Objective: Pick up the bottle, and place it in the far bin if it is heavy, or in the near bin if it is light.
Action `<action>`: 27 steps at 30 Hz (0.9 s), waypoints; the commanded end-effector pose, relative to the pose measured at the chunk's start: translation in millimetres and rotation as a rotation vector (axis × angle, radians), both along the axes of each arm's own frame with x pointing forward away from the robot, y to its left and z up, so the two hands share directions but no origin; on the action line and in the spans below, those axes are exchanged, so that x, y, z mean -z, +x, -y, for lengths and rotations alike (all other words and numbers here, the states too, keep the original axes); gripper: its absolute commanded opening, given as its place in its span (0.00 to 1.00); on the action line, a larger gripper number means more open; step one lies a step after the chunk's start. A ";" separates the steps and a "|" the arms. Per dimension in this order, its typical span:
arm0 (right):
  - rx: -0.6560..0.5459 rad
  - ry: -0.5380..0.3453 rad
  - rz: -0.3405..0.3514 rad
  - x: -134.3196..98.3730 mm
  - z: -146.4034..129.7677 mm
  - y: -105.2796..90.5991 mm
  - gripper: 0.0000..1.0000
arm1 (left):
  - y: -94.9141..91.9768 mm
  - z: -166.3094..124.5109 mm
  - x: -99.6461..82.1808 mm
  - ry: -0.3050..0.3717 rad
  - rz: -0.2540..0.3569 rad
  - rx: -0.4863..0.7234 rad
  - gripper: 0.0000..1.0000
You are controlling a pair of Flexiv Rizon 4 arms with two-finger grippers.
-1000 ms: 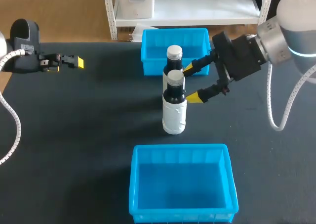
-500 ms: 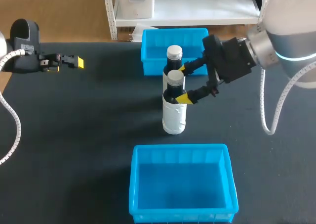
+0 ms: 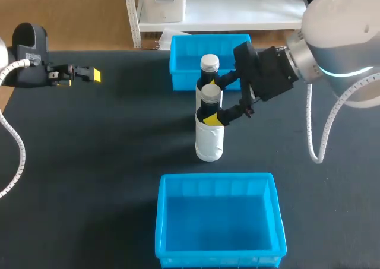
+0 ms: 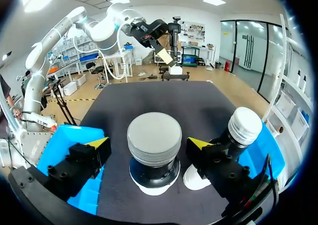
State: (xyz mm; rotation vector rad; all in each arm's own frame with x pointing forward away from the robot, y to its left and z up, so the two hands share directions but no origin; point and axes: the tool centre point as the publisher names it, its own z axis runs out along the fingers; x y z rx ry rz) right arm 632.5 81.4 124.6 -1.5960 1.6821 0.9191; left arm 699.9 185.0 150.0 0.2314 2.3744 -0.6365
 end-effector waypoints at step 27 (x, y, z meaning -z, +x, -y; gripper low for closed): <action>-0.003 0.019 -0.010 4.8 1.3 -6.5 0.63 | 0.0 0.0 0.0 0.000 0.000 0.000 1.00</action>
